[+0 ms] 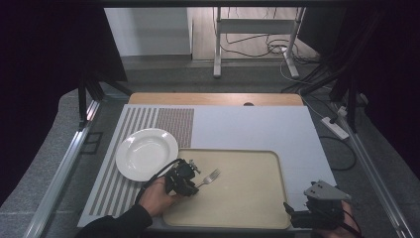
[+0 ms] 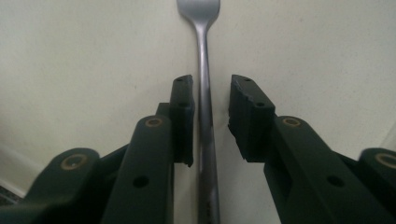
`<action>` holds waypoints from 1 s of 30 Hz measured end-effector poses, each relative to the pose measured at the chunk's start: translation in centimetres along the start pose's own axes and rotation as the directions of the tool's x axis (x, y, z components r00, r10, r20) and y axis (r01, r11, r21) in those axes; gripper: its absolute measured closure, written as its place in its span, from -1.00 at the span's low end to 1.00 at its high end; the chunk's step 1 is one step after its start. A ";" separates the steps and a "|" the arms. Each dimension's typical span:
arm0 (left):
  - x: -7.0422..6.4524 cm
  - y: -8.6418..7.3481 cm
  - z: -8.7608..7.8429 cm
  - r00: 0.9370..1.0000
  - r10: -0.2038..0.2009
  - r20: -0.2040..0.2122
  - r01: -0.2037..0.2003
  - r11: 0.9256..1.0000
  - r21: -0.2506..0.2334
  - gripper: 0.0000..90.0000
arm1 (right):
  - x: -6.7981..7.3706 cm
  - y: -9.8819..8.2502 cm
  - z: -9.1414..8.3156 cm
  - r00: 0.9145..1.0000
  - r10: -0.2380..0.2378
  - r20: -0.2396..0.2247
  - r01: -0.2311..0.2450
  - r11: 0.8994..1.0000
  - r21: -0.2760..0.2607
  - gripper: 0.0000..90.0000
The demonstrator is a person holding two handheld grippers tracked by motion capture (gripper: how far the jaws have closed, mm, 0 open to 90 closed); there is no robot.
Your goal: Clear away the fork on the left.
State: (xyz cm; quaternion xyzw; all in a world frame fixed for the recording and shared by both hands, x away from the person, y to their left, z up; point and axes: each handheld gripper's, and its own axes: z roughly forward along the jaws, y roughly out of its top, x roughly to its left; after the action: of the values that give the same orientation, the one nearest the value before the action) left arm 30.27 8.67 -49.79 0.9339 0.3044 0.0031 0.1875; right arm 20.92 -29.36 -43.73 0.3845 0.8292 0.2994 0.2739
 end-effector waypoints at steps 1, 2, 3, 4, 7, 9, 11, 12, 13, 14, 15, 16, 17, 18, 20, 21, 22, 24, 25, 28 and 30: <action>0.0 0.0 0.0 1.000 0.000 0.000 0.000 1.000 0.000 0.55 | 0.0 0.0 0.0 1.000 0.000 0.000 0.000 1.000 0.001 -1.00; -0.1 0.2 -0.3 1.000 0.009 0.003 -0.009 1.000 -0.020 0.55 | 0.0 0.0 0.0 1.000 0.000 0.000 0.000 1.000 0.001 -1.00; -0.2 0.5 -0.8 1.000 0.028 0.005 -0.028 0.998 -0.054 0.68 | 0.0 0.0 0.0 1.000 0.000 0.000 0.000 1.000 0.002 -1.00; -0.3 0.7 -0.9 0.999 0.037 0.018 -0.036 0.997 -0.063 0.80 | 0.0 0.0 0.0 1.000 -0.001 0.000 0.001 1.000 0.003 -1.00; -0.5 1.2 -0.8 0.998 0.041 0.054 -0.037 0.997 -0.063 0.97 | 0.0 0.0 0.1 1.000 -0.002 0.000 0.002 1.000 0.004 -1.00; -1.1 1.8 0.1 0.996 0.077 0.049 -0.075 0.997 -0.026 0.97 | 0.0 0.0 0.1 1.000 -0.001 0.000 0.001 1.000 0.004 -1.00; -1.3 2.1 0.7 0.995 0.089 0.033 -0.089 0.996 -0.008 0.97 | 0.0 0.0 0.1 1.000 0.000 0.000 0.000 1.000 0.003 -1.00; -1.3 2.3 0.9 0.995 0.096 0.026 -0.096 0.995 -0.001 0.97 | 0.0 0.0 0.0 1.000 -0.001 0.001 0.001 1.000 0.004 -1.00; -1.3 2.3 0.9 0.995 0.096 0.026 -0.096 0.995 -0.001 0.97 | 0.0 0.0 0.0 1.000 -0.001 0.001 0.001 1.000 0.004 -1.00; -1.2 2.4 1.1 0.995 0.097 0.017 -0.097 0.995 0.006 0.97 | 0.0 0.0 0.0 1.000 -0.001 0.001 0.001 1.000 0.003 -1.00; -1.1 2.4 1.2 0.996 0.094 0.011 -0.094 0.995 0.011 0.97 | 0.0 0.0 0.0 1.000 -0.002 0.001 0.002 1.000 0.003 -1.00; -0.9 2.4 1.4 0.996 0.089 0.011 -0.089 0.996 0.016 0.97 | 0.0 0.0 0.0 1.000 -0.002 0.001 0.002 1.000 0.004 -1.00; -0.5 2.3 1.5 0.997 0.073 0.010 -0.073 0.997 0.016 0.97 | 0.0 0.0 0.0 1.000 -0.002 0.000 0.002 1.000 0.003 -1.00; -0.5 2.3 1.5 0.997 0.073 0.010 -0.073 0.997 0.016 0.97 | 0.0 0.0 0.0 1.000 -0.002 0.000 0.002 1.000 0.003 -1.00; 0.2 2.1 1.4 0.999 0.050 -0.003 -0.050 0.999 0.015 0.97 | 0.0 0.0 0.0 1.000 -0.002 0.000 0.002 1.000 0.002 -1.00; 0.2 2.1 1.4 0.999 0.050 -0.003 -0.050 0.999 0.015 0.97 | 0.0 0.0 0.0 1.000 -0.002 0.000 0.002 1.000 0.002 -1.00; 0.4 2.1 1.3 0.999 0.045 -0.007 -0.045 0.999 0.016 0.97 | 0.0 0.0 0.0 1.000 -0.003 0.000 0.003 1.000 0.003 -1.00; 0.9 1.9 1.2 0.999 0.034 -0.013 -0.034 0.999 0.013 0.97 | 0.0 0.0 0.0 1.000 -0.003 -0.001 0.003 1.000 0.002 -1.00; 0.9 1.9 1.2 0.999 0.034 -0.013 -0.034 0.999 0.013 0.97 | 0.0 0.0 0.0 1.000 -0.003 -0.001 0.003 1.000 0.002 -1.00; 1.3 1.8 1.1 0.999 0.029 -0.024 -0.029 0.999 0.015 0.97 | 0.0 0.0 0.0 1.000 -0.003 -0.001 0.003 1.000 0.003 -1.00; 1.6 1.6 1.1 1.000 0.017 -0.025 -0.017 1.000 0.014 0.97 | 0.0 0.0 0.0 1.000 -0.004 -0.002 0.004 1.000 0.003 -1.00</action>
State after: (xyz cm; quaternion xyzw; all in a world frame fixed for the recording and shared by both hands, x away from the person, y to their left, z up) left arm 32.66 8.03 -50.38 0.9376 0.2989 0.0145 0.1773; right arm 20.93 -29.32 -43.77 0.3829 0.8306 0.2980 0.2733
